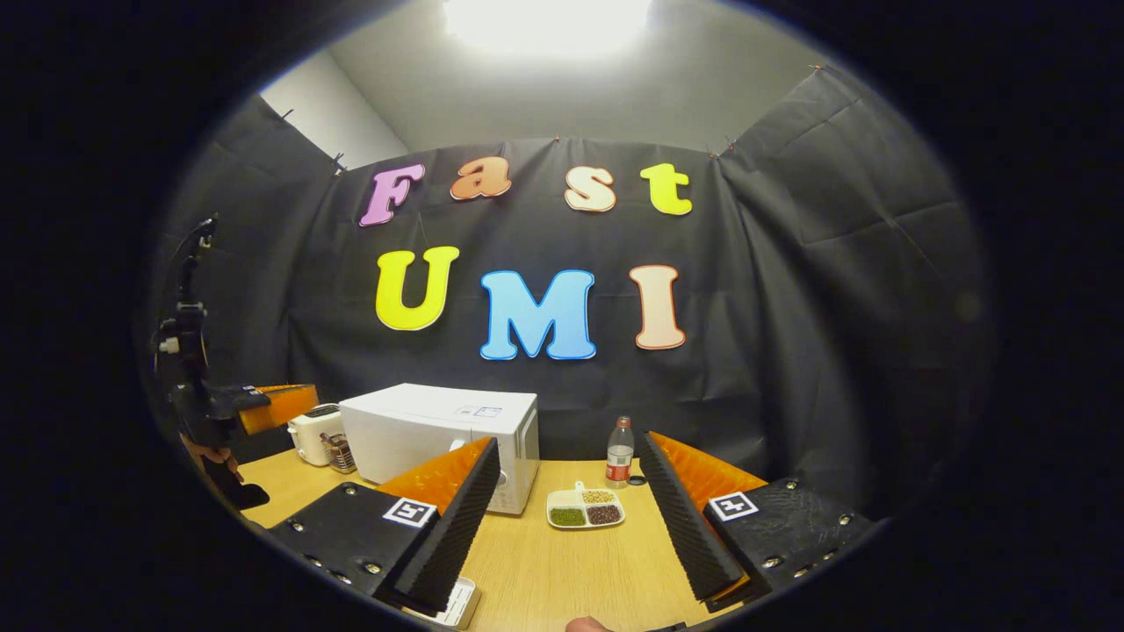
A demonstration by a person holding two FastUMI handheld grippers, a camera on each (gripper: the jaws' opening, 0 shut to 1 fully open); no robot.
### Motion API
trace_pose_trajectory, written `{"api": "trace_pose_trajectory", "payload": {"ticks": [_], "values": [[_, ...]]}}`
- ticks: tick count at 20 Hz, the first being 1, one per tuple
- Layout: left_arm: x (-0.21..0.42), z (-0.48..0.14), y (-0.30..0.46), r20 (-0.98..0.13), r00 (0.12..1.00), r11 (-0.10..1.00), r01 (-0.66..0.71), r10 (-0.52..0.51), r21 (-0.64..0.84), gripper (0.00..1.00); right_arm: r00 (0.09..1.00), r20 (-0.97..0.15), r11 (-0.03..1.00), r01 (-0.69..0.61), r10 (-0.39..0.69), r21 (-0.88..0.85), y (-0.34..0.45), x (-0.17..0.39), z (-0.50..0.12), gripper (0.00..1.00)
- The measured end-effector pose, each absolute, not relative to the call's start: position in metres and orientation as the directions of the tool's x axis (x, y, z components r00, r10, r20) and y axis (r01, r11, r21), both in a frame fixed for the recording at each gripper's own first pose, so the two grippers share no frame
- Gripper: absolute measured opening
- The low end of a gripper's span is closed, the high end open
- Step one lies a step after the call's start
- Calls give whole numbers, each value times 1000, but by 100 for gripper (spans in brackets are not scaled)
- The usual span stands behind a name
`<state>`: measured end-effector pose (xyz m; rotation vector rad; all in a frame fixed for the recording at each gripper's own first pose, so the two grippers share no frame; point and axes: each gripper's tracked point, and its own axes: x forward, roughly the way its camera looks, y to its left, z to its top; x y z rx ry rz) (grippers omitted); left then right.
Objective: Open the microwave oven with the left hand, put the food in, and close the microwave oven.
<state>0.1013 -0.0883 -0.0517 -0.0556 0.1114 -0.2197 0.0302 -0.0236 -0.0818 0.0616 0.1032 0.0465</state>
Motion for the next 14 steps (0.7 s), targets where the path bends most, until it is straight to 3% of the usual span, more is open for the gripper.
{"api": "trace_pose_trajectory", "payload": {"ticks": [4, 7, 8, 10, 14], "values": [[52, -26, -59, -78, 984, 986, 164, -163, 4, 7, 997, -61, 995, -50, 55, 89, -19, 18, -69, 97], [28, -20, -47, -81, 983, 986, 166, -165, 6, 16, 996, -56, 994, -59, 65, 90, -5, 11, -66, 97], [21, -18, -40, -84, 983, 987, 162, -163, -9, 11, 996, -48, 994, -66, 70, 90, 3, 9, -61, 97], [9, -16, -30, -86, 982, 986, 163, -166, -41, 11, 997, -31, 995, -66, 68, 79, 11, 5, -54, 96], [-6, -8, 4, -69, 990, 992, 120, -122, -32, 26, 997, -12, 995, -80, 81, 66, 34, -6, -44, 97]]}}
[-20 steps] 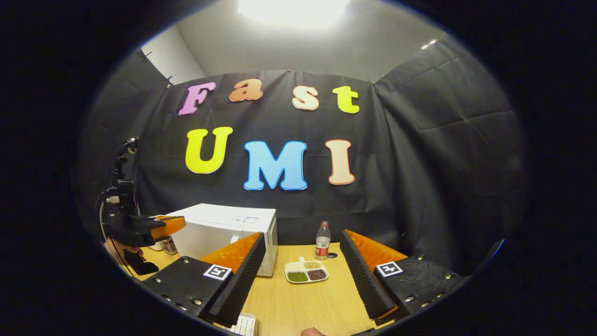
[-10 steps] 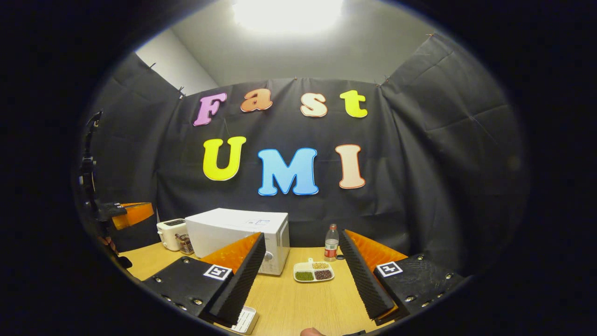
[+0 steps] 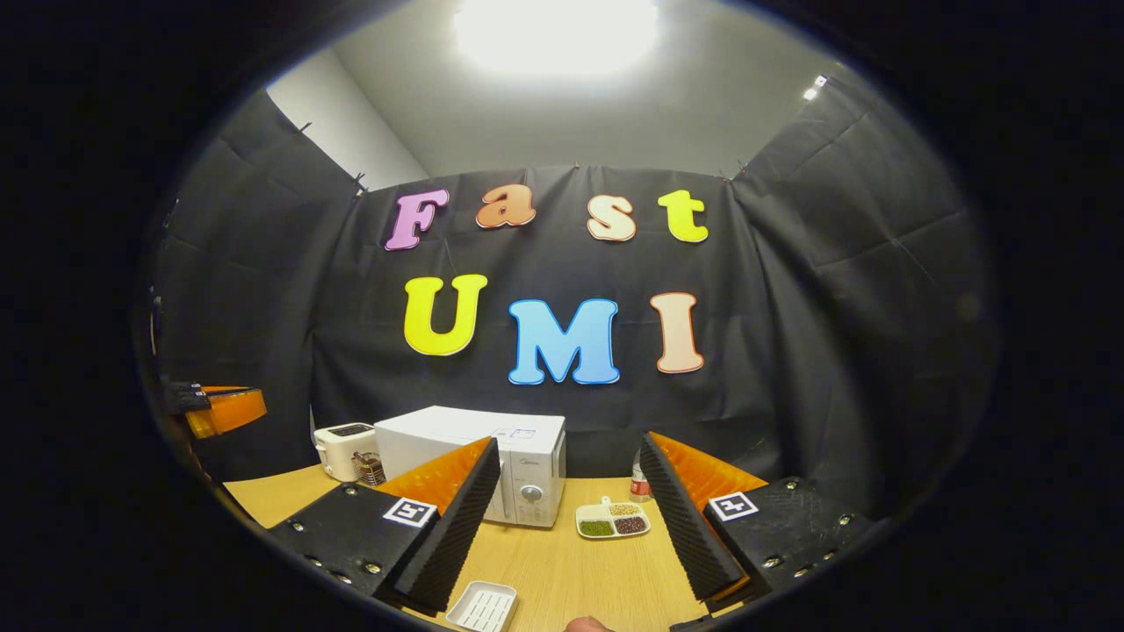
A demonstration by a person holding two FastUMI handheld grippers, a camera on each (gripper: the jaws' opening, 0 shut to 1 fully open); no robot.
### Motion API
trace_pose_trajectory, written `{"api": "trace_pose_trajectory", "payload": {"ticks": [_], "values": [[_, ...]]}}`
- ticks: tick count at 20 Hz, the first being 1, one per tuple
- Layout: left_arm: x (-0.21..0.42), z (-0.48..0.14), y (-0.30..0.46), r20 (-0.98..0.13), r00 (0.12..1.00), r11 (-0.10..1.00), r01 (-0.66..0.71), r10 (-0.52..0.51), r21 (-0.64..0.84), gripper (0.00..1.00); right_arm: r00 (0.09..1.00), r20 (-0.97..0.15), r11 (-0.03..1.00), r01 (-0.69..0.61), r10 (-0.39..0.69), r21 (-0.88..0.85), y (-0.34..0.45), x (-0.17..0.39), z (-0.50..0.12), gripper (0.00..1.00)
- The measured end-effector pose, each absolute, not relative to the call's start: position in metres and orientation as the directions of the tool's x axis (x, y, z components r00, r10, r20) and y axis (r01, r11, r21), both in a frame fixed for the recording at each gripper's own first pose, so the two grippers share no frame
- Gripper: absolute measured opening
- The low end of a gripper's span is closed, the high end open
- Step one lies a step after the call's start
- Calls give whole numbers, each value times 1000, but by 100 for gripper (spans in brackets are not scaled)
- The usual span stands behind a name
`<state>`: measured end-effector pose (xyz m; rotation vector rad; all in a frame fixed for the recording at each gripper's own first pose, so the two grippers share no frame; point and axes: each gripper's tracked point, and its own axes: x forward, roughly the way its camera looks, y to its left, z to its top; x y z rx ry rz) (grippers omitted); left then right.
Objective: Open the microwave oven with the left hand, put the food in, and close the microwave oven.
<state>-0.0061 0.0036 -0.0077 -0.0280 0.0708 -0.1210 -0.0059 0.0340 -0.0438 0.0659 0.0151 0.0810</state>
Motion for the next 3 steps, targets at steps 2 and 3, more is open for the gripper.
{"api": "trace_pose_trajectory", "payload": {"ticks": [2, 3], "values": [[-13, -4, 15, -56, 993, 994, 106, -108, -27, 40, 997, -8, 995, -77, 78, 59, 42, -12, -40, 97], [-15, -3, 21, -55, 994, 995, 98, -99, -29, 40, 997, -4, 996, -76, 77, 54, 46, -14, -38, 97]]}}
